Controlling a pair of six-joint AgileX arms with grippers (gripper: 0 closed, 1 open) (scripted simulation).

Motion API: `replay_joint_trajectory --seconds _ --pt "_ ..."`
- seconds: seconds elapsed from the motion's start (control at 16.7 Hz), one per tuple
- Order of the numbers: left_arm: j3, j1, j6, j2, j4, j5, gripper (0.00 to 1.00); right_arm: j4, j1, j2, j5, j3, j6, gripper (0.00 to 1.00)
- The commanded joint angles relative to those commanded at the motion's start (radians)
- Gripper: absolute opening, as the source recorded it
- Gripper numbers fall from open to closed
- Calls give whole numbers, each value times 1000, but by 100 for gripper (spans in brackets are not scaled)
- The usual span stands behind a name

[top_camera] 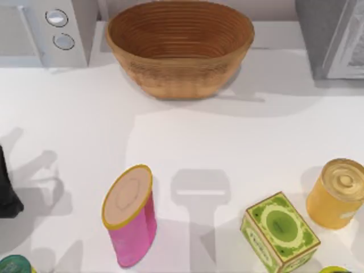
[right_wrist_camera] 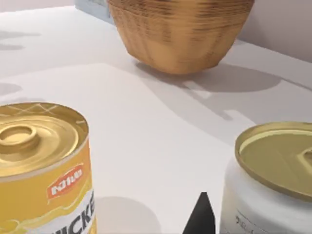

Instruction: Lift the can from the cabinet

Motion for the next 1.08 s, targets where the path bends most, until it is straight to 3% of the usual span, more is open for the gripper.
replay_joint_trajectory --seconds 0.3,0.6,0.66,0.72,1.08 --pt "0 0 0 0 0 0 100 -145 -71 217 -139 99 -247 0" --pt "0 0 0 0 0 0 100 -161 -78 239 -154 109 -272 0" --pt "0 0 0 0 0 0 100 -39 -56 190 -99 29 -251 0" --pt "0 0 0 0 0 0 100 -42 -56 192 -100 30 -254 0" --pt "0 0 0 0 0 0 100 -225 -29 270 -168 91 -406 0"
